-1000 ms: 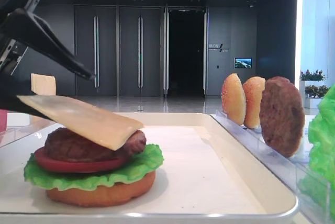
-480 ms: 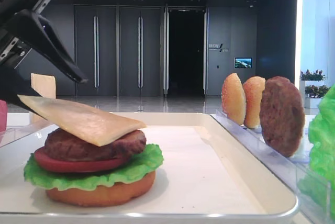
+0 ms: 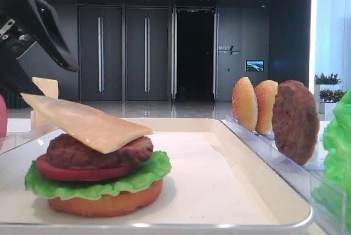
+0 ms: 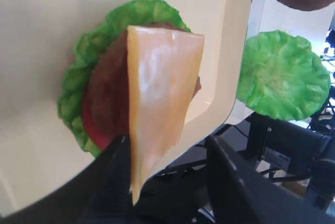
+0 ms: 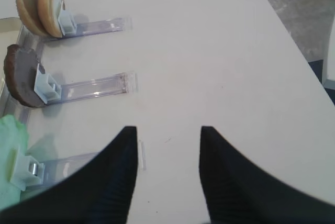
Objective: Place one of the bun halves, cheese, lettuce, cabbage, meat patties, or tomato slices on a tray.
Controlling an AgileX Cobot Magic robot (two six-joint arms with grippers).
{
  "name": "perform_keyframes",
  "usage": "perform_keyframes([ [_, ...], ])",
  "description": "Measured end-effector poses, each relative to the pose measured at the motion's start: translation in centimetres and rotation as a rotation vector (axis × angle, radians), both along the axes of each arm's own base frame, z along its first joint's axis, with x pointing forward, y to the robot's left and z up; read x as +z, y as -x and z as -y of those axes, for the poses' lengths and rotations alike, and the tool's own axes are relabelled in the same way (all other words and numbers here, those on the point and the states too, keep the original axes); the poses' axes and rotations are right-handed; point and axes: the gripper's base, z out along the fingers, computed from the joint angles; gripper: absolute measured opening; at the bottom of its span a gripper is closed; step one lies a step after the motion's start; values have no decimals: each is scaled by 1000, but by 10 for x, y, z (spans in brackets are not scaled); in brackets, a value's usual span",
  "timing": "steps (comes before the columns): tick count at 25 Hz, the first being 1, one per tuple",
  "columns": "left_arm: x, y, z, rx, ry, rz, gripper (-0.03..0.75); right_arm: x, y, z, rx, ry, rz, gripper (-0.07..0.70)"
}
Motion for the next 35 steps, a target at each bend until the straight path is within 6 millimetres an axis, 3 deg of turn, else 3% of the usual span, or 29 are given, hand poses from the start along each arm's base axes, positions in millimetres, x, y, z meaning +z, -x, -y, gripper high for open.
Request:
perform_keyframes([
  [11,35,-21,-7,-81,-150,13,358,0,0,0,0,0,0,303],
  [13,48,-28,-9,-85,-185,67,358,0,0,0,0,0,0,303],
  [18,106,-42,-19,-67,-309,279,358,0,0,0,0,0,0,303],
  [21,135,-41,-34,-42,-470,383,358,0,0,0,0,0,0,303],
  [24,148,-39,-52,-3,-574,426,358,0,0,0,0,0,0,303],
  [35,152,-40,-127,163,-741,385,357,0,0,0,0,0,0,303],
])
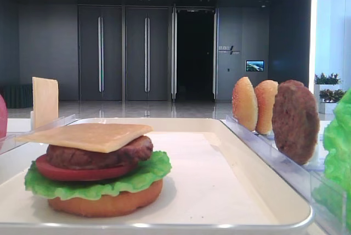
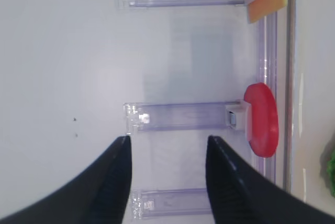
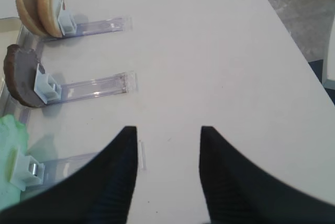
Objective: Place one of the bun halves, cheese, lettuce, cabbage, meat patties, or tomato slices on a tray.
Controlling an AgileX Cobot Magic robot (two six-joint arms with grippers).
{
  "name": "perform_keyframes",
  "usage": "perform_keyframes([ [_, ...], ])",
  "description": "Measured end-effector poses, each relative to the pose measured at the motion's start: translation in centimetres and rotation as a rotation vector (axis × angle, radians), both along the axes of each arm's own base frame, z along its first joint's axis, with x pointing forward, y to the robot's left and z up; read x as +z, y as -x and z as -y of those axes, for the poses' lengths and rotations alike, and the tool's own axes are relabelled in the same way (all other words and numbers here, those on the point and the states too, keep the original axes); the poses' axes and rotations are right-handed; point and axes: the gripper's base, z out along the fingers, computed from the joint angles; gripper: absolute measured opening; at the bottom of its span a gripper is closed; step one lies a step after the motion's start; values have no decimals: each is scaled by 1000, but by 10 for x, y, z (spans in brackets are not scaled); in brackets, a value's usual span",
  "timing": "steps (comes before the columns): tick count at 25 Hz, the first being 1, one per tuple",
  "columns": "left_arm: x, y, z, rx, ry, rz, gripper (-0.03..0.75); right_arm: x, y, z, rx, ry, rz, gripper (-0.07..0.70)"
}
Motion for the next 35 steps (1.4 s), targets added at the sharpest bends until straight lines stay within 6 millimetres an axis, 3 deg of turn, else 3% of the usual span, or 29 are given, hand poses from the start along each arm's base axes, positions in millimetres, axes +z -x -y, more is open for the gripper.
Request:
perform_keyframes([
  [4,11,10,-4,10,-24,34,357,0,0,0,0,0,0,303],
  [8,17,41,-3,8,-33,51,350,0,0,0,0,0,0,303],
  [13,5,104,1,7,-34,40,322,0,0,0,0,0,0,303],
  [18,0,174,5,9,-40,135,307,0,0,0,0,0,0,303],
  [23,-24,233,9,10,-47,248,307,0,0,0,0,0,0,303],
  [31,-65,278,12,13,-65,451,306,0,0,0,0,0,0,303],
  [35,-68,292,12,15,-74,562,306,0,0,0,0,0,0,303],
])
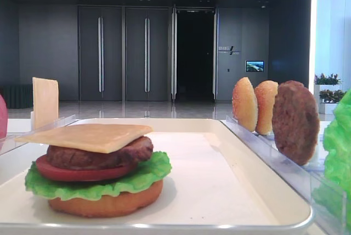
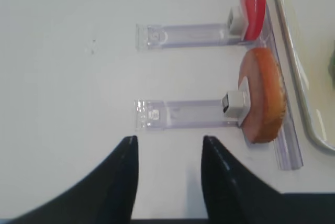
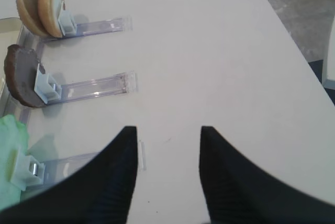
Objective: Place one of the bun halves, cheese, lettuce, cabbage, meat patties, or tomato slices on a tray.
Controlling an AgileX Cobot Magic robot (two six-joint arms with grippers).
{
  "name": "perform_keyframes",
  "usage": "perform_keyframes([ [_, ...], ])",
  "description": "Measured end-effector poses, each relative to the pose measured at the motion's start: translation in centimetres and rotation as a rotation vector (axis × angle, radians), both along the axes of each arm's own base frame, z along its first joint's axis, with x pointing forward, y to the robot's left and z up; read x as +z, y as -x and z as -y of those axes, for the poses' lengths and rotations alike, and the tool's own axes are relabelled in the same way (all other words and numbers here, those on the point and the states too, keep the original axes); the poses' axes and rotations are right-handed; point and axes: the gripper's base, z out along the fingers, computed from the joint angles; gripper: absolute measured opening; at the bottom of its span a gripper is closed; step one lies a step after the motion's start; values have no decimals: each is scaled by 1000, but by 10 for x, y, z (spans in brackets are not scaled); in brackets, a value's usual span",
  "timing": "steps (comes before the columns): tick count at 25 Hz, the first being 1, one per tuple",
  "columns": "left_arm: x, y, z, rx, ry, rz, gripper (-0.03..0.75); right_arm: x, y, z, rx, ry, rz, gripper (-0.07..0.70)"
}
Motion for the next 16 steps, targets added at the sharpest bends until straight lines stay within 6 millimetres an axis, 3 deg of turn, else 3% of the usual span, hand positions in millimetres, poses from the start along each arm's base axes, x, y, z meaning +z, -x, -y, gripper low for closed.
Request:
perform_keyframes([
  [7,1,22,1,1,-11,156,305,0,0,0,0,0,0,303],
  [16,1,23,1,1,-12,161,268,0,0,0,2,-3,0,303],
])
